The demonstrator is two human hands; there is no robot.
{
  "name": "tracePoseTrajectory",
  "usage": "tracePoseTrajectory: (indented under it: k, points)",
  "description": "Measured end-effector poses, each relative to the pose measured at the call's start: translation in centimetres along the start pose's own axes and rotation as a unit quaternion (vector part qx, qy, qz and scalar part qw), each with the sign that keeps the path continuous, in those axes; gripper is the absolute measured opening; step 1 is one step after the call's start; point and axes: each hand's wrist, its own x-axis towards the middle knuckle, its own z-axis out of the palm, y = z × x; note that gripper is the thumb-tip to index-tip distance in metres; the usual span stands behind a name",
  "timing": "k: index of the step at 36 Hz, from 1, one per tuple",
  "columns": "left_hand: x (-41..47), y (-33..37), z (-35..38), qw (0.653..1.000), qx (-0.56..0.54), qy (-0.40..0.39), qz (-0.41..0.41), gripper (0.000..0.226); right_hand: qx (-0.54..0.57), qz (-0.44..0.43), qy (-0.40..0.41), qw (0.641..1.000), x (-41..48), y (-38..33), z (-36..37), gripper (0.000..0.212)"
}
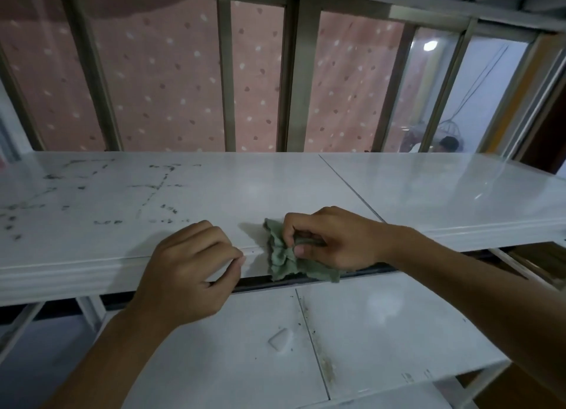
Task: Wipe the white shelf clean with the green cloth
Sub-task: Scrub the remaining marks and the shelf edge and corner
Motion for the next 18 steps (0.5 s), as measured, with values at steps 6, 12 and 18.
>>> tracePoseTrajectory:
  k: [6,12,18]
  points:
    - [-0.7,-0.7,-1.2,1.000,-0.003,0.000,0.011,0.022,-0.002,-0.017,-0.025,1.000,-1.5,-2.8,0.6,0.008]
    - [-1.6,-0.6,-2.5,0.997,0.073,-0.016,0.033,0.025,0.038,0.021,0.144,0.989,-2.4,-4.1,-0.2,0.007]
    - [-2.4,-0.7,-3.5,0.996,0.091,-0.019,0.016,0.021,0.018,0.207,0.246,0.947,-1.2,-1.2,-1.2,0.005]
